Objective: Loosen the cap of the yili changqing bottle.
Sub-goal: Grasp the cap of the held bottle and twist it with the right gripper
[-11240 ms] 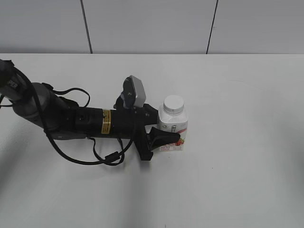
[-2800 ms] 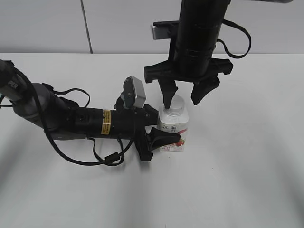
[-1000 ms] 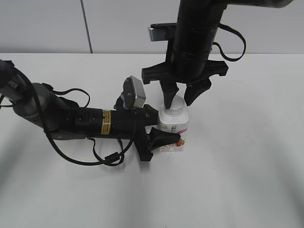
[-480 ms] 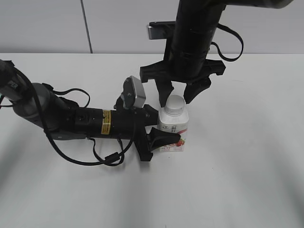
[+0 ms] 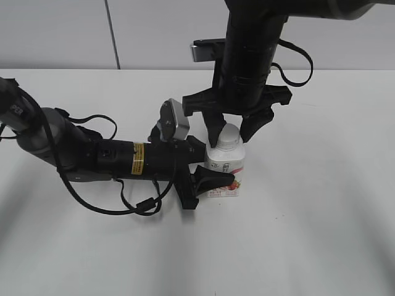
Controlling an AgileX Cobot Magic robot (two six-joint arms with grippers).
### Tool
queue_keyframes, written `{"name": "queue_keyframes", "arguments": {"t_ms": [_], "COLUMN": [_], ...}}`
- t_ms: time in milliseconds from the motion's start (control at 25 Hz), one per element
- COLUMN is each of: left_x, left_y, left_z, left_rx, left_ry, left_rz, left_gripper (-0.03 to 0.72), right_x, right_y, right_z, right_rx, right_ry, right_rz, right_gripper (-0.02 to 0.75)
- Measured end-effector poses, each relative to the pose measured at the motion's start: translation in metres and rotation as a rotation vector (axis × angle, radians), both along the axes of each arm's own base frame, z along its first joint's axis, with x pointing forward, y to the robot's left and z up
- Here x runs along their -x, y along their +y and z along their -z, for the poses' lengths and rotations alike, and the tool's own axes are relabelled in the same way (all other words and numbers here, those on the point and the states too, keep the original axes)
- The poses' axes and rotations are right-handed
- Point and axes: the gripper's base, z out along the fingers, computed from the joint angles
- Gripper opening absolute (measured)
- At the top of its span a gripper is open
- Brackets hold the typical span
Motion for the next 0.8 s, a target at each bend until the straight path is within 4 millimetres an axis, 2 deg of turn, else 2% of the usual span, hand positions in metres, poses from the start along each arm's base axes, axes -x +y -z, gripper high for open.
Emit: {"name": "queue_keyframes", "arguments": {"t_ms": [520,680,800], "left_x": [0.0000,0.0000,0.0000], "left_y": [0.0000,0.0000,0.0000], "left_z": [0.0000,0.0000,0.0000], "left_rx": [0.000,0.000,0.000], "left_ry": [0.000,0.000,0.000], "left_rz": [0.000,0.000,0.000], "left_gripper": [0.386,0.385,0.385], "right_x": [-0.0002,-0.0002,-0.0002], "right_y": [0.0018,0.0014,0.0014], "right_z": [-0.0065,-0.0061,-0.0061], "right_rx": [-0.009,-0.004,-0.004], "right_ry": [0.012,0.014,0.014], "right_rz": [0.001,-0.001,-0.001], "right_gripper": [0.456,0.398,0.393]}}
